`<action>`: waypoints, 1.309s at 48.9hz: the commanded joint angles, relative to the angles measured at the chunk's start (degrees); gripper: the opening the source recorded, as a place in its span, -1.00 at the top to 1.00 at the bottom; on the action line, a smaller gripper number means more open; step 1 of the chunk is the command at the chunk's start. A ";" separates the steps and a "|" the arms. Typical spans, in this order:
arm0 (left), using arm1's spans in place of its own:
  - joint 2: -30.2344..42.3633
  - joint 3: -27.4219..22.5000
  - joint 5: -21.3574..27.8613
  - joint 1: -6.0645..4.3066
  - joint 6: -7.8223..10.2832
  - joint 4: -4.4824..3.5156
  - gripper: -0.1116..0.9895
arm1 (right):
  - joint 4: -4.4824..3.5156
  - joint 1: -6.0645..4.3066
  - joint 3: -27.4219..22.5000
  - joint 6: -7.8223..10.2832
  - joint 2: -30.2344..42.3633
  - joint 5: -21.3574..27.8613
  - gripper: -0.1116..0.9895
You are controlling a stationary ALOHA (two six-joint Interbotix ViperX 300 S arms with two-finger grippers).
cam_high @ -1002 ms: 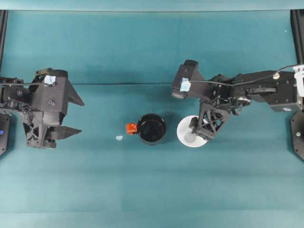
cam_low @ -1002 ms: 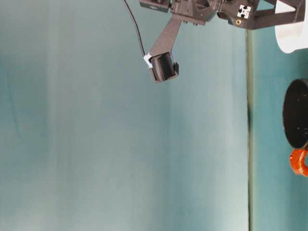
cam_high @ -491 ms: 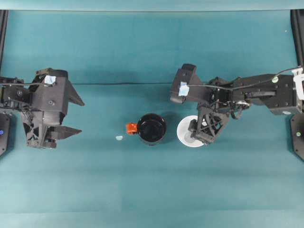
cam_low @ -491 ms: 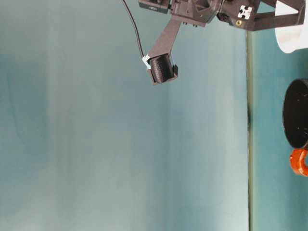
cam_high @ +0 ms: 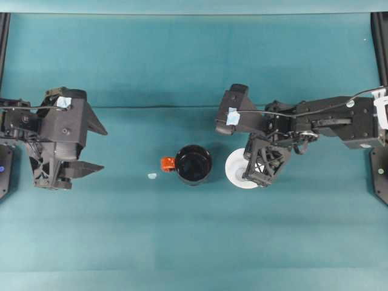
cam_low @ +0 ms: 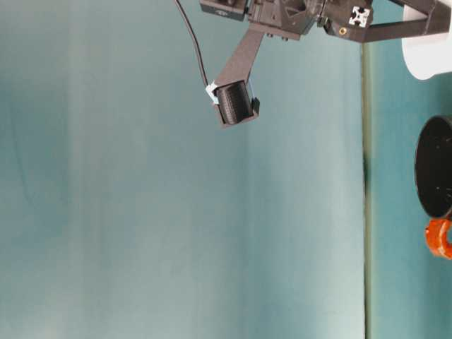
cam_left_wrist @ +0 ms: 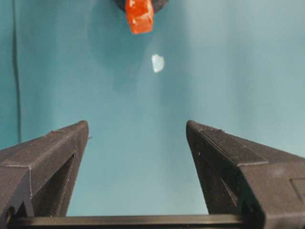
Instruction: Put the paper cup into the moved red handle cup holder.
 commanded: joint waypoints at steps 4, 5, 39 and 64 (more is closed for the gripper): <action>-0.18 -0.62 -0.35 0.00 -0.09 0.09 -0.79 | 0.79 -0.18 -0.62 0.44 -0.18 -0.09 0.97; -0.26 -0.62 -0.35 0.00 -0.09 0.09 -0.79 | 1.05 -0.09 -0.70 0.44 -0.26 -0.09 0.97; -0.35 -0.62 -0.35 0.00 -0.18 0.09 -0.79 | 0.97 -3.52 -17.23 -0.18 -7.12 19.69 0.97; -0.44 -0.62 -0.35 0.00 -0.26 0.09 -0.79 | 0.97 -1.93 -18.90 0.44 -4.22 13.18 0.97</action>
